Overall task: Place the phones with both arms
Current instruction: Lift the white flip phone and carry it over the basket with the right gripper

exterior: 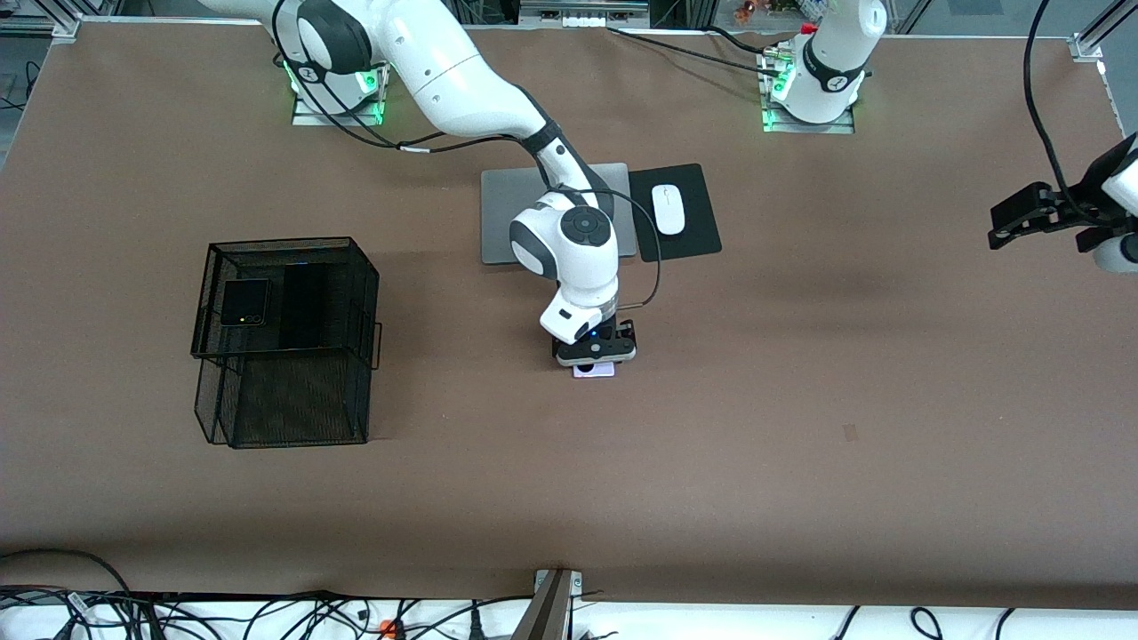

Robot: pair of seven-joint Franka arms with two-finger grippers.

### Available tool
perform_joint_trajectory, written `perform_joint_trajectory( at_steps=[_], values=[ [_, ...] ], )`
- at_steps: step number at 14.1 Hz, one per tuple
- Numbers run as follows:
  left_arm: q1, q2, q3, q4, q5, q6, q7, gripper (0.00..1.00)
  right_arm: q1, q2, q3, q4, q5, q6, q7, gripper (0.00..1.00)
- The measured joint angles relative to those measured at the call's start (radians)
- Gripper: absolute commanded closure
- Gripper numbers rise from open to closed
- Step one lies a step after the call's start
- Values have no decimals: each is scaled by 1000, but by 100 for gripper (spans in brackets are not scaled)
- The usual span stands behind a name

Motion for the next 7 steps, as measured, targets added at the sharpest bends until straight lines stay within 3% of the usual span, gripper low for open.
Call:
perform_joint_trajectory(
  at_steps=[1, 2, 3, 4, 7],
  values=[
    [0, 0, 2, -11, -3, 1, 3, 0, 0, 1, -1, 0, -10, 0, 0, 42],
    [0, 0, 4, -19, -14, 1, 5, 0, 0, 1, -1, 1, -17, 0, 0, 76],
    [0, 0, 5, -25, -32, 2, 5, 0, 2, 0, -1, 2, -25, 0, 0, 93],
    [0, 0, 6, -30, -45, 4, 5, 0, 2, 0, -1, 2, -28, 1, 0, 100],
    [2, 0, 9, -33, -51, 5, 5, 0, 2, 1, -1, 2, -29, 1, 0, 100]
  ],
)
